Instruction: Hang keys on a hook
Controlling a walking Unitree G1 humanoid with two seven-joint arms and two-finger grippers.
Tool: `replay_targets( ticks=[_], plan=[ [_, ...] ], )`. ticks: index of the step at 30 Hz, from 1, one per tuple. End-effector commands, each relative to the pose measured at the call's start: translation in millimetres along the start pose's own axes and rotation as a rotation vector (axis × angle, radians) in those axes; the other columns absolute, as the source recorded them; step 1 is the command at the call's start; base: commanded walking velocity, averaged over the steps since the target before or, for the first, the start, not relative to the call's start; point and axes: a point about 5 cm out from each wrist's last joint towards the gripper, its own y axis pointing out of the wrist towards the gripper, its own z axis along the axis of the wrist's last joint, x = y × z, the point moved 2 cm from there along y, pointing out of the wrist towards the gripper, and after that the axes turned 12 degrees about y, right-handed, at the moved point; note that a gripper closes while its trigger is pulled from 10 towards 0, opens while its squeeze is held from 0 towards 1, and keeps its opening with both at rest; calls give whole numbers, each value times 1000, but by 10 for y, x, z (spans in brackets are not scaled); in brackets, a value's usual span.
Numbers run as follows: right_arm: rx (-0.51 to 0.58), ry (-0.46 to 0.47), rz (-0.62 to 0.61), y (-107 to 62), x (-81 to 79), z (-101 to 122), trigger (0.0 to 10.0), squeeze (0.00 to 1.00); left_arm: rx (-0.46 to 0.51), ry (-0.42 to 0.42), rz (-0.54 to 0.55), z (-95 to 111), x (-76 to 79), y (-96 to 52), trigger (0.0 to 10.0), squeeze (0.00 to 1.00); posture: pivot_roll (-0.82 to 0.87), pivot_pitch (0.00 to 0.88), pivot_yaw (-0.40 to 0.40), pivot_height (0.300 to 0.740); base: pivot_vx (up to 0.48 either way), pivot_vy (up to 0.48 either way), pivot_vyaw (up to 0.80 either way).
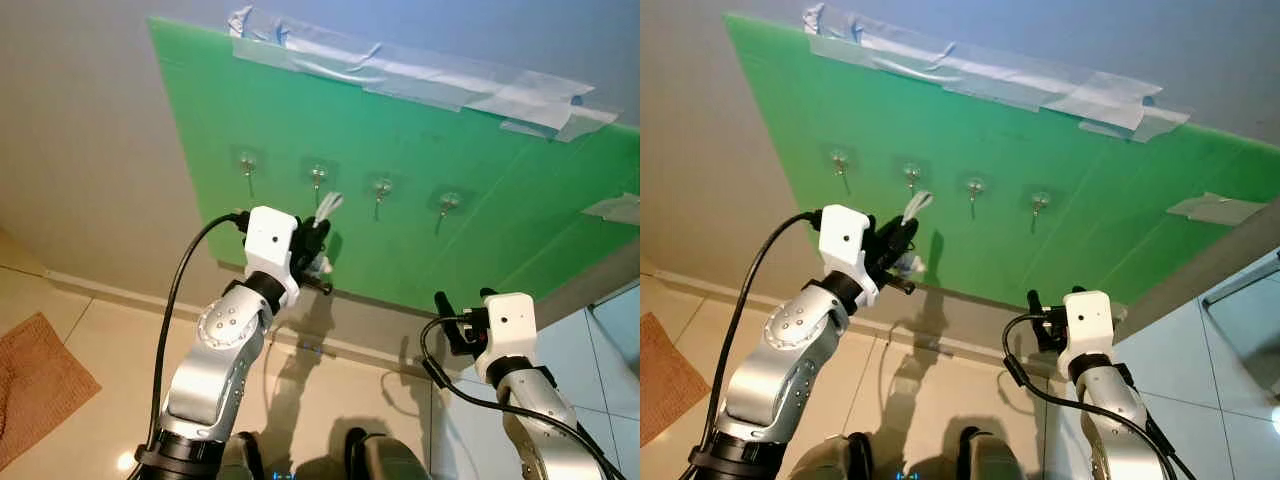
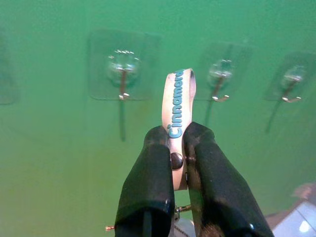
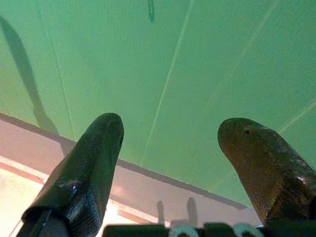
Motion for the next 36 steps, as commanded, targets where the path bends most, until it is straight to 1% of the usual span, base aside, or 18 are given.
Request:
replay_targets(
  ticks=[1, 4, 8, 9, 10, 11, 16, 17, 18, 19, 22, 23, 25, 29, 31, 32, 34, 36],
  plan=[
    [-11, -19, -2, -7, 44, -11, 10000, 165, 6, 10, 18, 3, -23, 10, 0, 0, -148, 152, -88, 740, 0, 0, 0],
    [-11, -22, -3, -3, 60, -3, 10000, 165, 2, 16, 35, -8, -75, 20, 0, 0, -150, 152, -93, 740, 0, 0, 0],
    [-10, -28, -4, -2, 76, 10, 10000, 165, -3, 29, 54, -42, -201, 121, 0, 0, -161, 152, -102, 740, 0, 0, 0],
    [-11, -29, -3, -6, 77, 10, 10000, 165, -9, 20, 56, -65, -236, 172, 353, 0, -165, 151, -105, 740, 0, 0, 0],
    [-11, -29, -3, -6, 77, 10, 10000, 165, -9, 20, 56, -65, -236, 172, 353, 0, -165, 151, -105, 740, 0, 0, 0],
    [-12, -32, 0, -14, 71, 8, 10000, 165, -11, -2, 59, -81, -273, 217, 0, 0, -165, 151, -105, 740, 0, 0, 0],
    [-11, -35, -7, -24, 90, 14, 10000, 165, -17, -49, 94, -110, -365, 269, 0, 0, -179, 151, -102, 740, 0, 0, 0],
    [-10, -34, -11, -30, 98, 14, 10000, 161, -20, -73, 102, -122, -383, 277, 0, 0, -186, 154, -100, 740, 0, 0, 0],
    [-10, -35, -14, -39, 106, 13, 10000, 165, -29, -142, 113, -154, -402, 293, 0, 0, -186, 154, -100, 740, 0, 0, 0],
    [-11, -35, -15, -45, 109, 13, 10000, 165, -33, -176, 116, -168, -400, 299, 0, 0, -194, 153, -99, 740, 0, 0, 0],
    [-12, -35, -19, -59, 119, 10, 10000, 165, -39, -257, 107, -204, -366, 318, 0, 0, -197, 154, -98, 740, 0, 0, 0],
    [-12, -35, -19, -59, 119, 10, 10000, 165, -39, -257, 107, -204, -366, 318, 0, 0, -197, 154, -98, 740, 0, 0, 0],
    [-12, -36, -21, -64, 122, 11, 10000, 169, -42, -306, 108, -224, -359, 318, 0, 0, -199, 155, -97, 740, 0, 0, 0],
    [-11, -35, -23, -62, 111, 10, 10000, 165, -42, -280, 106, -243, -359, 312, 0, 0, -197, 157, -93, 740, 0, 0, 0],
    [-10, -33, -25, -66, 111, 7, 10000, 165, -22, -212, 100, -191, -345, 309, 0, 0, -197, 157, -93, 740, 0, 0, 0],
    [-10, -33, -25, -66, 111, 7, 10000, 165, -22, -212, 100, -191, -345, 309, 0, 0, -197, 157, -93, 740, 0, 0, 0],
    [-11, -31, -26, -63, 106, -1, 10000, 161, 9, -133, 75, -101, -288, 312, 0, 0, -191, 161, -91, 740, 0, 0, 0],
    [-12, -31, -27, -61, 103, -5, 10000, 161, 21, -102, 62, -68, -256, 312, 0, 0, -191, 161, -91, 740, 0, 0, 0]
  ],
)
